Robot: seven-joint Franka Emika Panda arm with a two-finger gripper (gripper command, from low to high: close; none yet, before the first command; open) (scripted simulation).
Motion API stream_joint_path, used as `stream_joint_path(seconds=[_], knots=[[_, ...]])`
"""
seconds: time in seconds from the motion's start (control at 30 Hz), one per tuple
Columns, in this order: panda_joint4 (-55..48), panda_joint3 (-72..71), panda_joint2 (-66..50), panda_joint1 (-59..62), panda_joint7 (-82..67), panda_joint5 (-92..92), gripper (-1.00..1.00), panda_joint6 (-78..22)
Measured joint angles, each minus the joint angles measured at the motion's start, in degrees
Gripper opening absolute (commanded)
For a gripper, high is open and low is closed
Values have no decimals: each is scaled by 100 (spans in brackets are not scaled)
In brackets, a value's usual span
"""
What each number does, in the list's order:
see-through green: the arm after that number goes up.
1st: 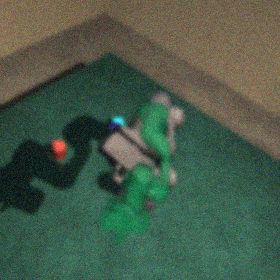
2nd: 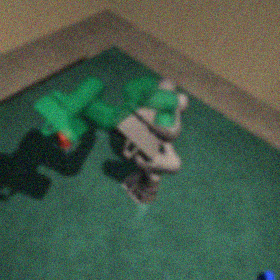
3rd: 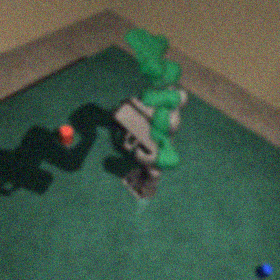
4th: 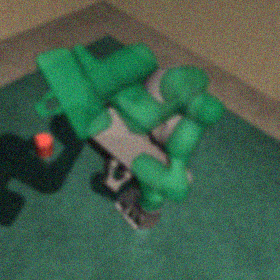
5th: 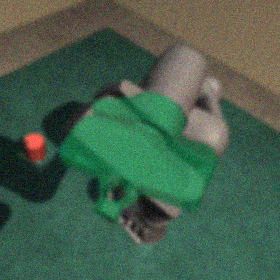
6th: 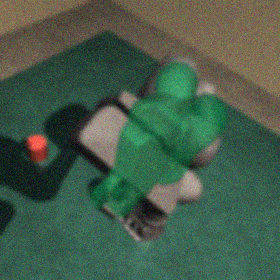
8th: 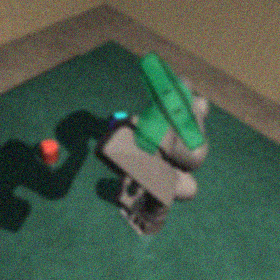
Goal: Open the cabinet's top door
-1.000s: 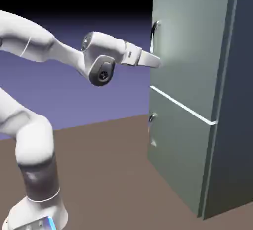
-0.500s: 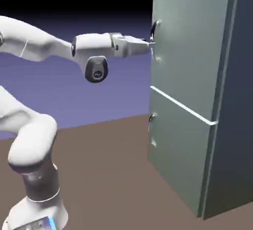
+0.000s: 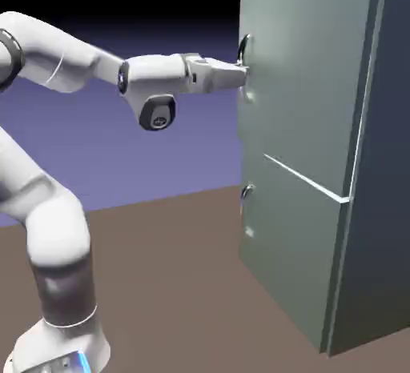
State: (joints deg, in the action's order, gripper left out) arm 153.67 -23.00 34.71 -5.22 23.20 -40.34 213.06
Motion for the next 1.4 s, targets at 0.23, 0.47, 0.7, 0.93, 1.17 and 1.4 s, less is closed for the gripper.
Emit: stream_joint_path(seconds=[0.23, 0.47, 0.7, 0.93, 1.17, 1.4], knots=[[280, 1109, 274, -1435, -712, -168, -100, 127], [564, 2125, 854, -2889, -1781, -616, -100, 190], [876, 2798, 1912, -4062, -3228, -1411, -100, 11], [1340, 2567, 3346, -3470, -3848, -1860, -100, -1470], [1651, 2545, 4510, -2470, -3922, -1812, -100, -3214], [1836, 3101, 5567, -1600, -3823, -1233, -100, -4959]])
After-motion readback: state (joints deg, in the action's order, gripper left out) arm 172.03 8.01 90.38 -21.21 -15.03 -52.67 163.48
